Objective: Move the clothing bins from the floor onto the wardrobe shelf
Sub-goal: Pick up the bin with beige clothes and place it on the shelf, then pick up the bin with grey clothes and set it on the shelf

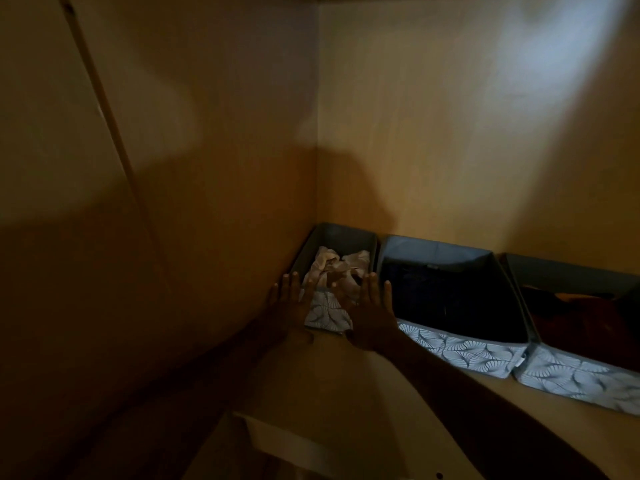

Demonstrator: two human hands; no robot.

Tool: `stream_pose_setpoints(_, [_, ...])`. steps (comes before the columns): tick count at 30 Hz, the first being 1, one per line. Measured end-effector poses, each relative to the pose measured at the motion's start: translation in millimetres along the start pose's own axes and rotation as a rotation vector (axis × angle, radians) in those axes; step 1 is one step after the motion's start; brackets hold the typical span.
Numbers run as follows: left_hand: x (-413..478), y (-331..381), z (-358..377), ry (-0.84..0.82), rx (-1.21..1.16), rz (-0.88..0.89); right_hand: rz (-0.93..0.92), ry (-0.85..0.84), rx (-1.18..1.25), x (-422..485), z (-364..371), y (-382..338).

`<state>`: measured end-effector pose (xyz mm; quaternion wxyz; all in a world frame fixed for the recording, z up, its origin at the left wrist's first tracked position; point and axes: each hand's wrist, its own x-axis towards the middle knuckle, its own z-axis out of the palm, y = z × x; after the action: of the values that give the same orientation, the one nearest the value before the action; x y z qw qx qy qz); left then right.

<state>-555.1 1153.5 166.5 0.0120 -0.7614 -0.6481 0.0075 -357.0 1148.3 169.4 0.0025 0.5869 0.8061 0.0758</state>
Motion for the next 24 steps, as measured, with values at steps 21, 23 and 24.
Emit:
stream_pose_setpoints(21, [-218.3, 31.3, 37.5, 0.252, -1.648, -0.5, 0.197, -0.061, 1.453, -173.0, 7.8, -57.2])
stream_pose_setpoints(23, [-244.3, 36.4, 47.8, 0.217, -1.66, -0.529, 0.214, -0.129, 1.502, -189.9, 15.7, -64.3])
stream_pose_setpoints(24, [-260.9, 39.9, 55.1, 0.209, -1.648, -0.563, 0.205, -0.175, 1.523, -201.2, 20.5, -69.0])
